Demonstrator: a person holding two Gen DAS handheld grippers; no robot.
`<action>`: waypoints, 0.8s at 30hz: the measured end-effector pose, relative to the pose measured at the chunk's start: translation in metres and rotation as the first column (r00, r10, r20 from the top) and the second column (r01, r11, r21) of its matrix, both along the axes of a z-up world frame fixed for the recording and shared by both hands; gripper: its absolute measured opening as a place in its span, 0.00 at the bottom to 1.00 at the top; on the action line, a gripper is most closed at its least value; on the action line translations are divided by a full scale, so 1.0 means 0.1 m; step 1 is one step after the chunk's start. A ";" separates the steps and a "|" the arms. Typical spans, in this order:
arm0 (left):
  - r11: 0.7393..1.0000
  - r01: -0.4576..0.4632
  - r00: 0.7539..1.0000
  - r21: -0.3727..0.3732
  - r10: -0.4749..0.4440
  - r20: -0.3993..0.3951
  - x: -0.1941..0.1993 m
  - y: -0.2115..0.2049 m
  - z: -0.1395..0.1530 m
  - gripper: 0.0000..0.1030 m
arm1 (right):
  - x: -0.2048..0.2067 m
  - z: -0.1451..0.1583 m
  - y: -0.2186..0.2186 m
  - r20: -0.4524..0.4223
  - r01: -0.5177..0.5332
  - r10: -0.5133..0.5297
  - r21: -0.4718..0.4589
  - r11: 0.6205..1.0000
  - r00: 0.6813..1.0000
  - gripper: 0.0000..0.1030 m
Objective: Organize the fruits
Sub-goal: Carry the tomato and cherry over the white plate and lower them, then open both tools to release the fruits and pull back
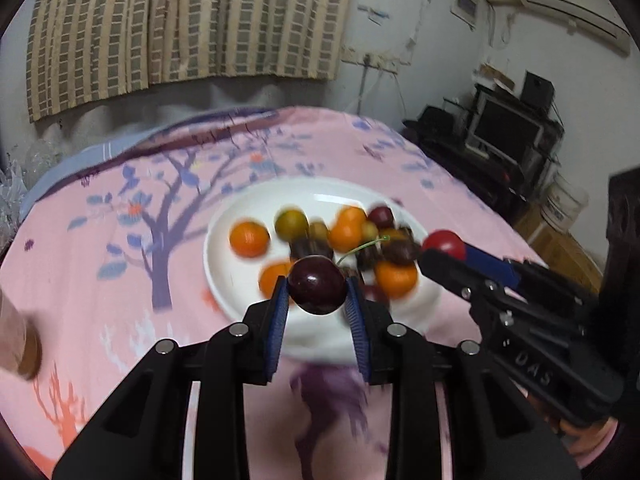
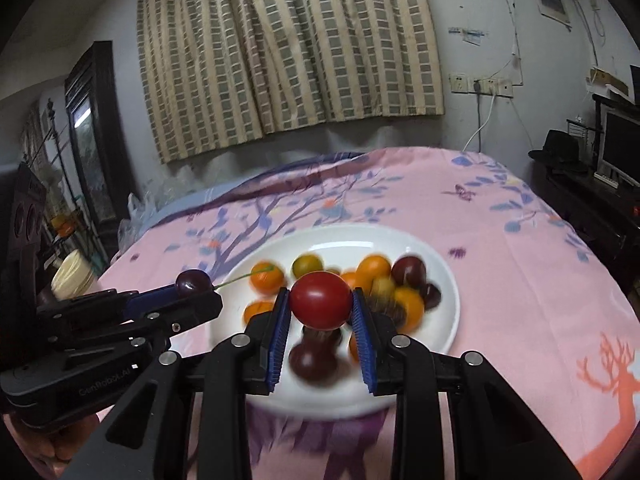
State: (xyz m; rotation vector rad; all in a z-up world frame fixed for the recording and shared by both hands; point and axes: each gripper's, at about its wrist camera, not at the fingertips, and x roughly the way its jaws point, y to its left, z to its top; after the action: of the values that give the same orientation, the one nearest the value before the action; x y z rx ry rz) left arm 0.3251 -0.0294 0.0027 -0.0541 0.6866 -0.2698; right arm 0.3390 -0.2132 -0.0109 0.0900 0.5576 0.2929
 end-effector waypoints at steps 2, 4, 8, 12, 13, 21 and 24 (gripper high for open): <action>0.999 -0.037 0.999 -0.002 0.037 0.015 0.28 -0.01 0.03 0.28 | 0.30 -0.01 -0.01 -0.021 0.030 -0.029 0.011 1.000 0.999 0.30; 0.998 -0.066 0.998 0.004 0.066 0.005 0.54 -0.03 0.00 0.28 | 0.54 -0.05 -0.02 -0.047 0.049 -0.048 0.023 0.999 0.998 0.30; 0.994 -0.104 0.994 0.024 0.105 -0.042 1.01 -0.07 -0.16 0.28 | 0.94 -0.18 -0.01 -0.107 0.071 -0.069 0.013 0.997 0.992 0.30; 0.992 -0.115 0.990 0.042 0.118 -0.073 1.23 -0.09 -0.29 0.28 | 1.13 -0.30 0.04 -0.161 0.073 -0.076 -0.023 0.997 0.984 0.30; 0.992 -0.116 0.989 0.040 0.119 -0.084 1.27 -0.09 -0.33 0.28 | 1.15 -0.33 0.04 -0.172 0.072 -0.077 -0.031 0.997 0.982 0.31; 0.988 -0.132 0.985 0.077 0.140 -0.105 1.27 -0.10 -0.37 0.29 | 1.05 -0.30 0.05 -0.172 0.065 -0.073 -0.049 0.997 0.982 0.40; 0.974 -0.190 0.977 0.122 0.200 -0.073 1.19 -0.09 -0.26 0.60 | 0.91 -0.18 -0.01 -0.136 0.081 -0.086 -0.043 0.996 0.987 0.50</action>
State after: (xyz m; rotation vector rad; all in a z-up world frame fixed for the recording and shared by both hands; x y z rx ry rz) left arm 0.4436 -0.0381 -0.0233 -0.0235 0.7748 -0.0388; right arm 0.4303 -0.2141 -0.0286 0.0980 0.6945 0.1952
